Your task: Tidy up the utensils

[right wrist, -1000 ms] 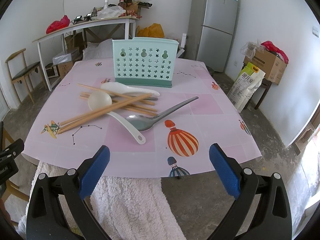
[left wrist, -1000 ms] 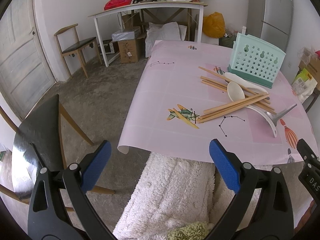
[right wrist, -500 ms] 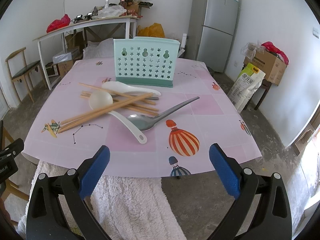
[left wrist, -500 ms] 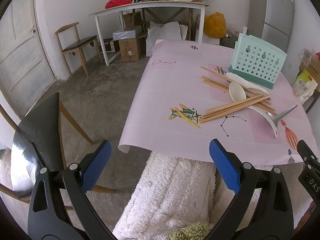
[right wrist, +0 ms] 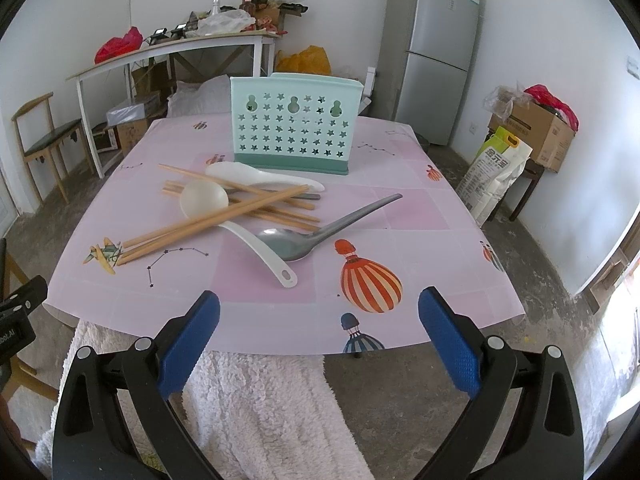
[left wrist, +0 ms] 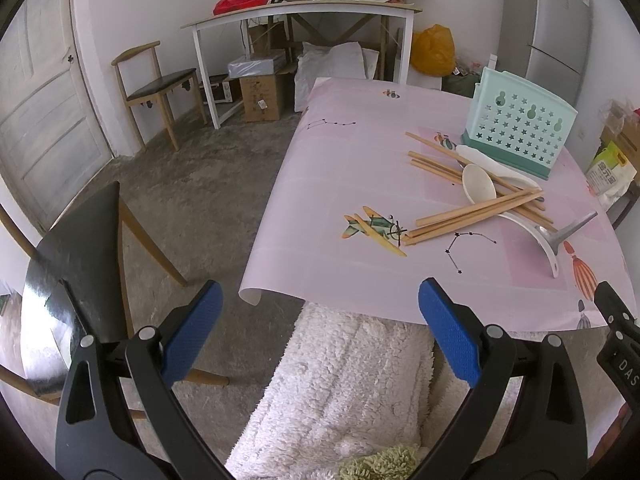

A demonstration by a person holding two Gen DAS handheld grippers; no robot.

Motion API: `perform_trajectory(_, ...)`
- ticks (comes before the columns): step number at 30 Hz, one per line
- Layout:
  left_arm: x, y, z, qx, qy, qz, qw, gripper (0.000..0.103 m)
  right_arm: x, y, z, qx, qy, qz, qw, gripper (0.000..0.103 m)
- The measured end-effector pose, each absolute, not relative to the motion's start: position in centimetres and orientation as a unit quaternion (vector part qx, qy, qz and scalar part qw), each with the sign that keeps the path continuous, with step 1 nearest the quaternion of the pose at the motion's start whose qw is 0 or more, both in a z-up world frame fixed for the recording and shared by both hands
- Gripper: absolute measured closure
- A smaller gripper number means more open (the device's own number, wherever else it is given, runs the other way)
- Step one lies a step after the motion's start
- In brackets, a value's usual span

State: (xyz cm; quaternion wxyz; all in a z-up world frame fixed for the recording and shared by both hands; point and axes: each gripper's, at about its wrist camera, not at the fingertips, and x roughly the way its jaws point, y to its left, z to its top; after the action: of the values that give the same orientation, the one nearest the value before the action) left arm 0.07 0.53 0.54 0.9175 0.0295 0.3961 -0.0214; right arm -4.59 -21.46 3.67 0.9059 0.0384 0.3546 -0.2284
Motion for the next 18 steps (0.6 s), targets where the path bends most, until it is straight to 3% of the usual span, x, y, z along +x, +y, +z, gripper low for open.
perform_trajectory(18,0.4,1.5,-0.5,0.030,0.398,-0.021,0.917,0.008,-3.9,-20.4,3.1,0.037,0.355,-0.221,0.907,0.006)
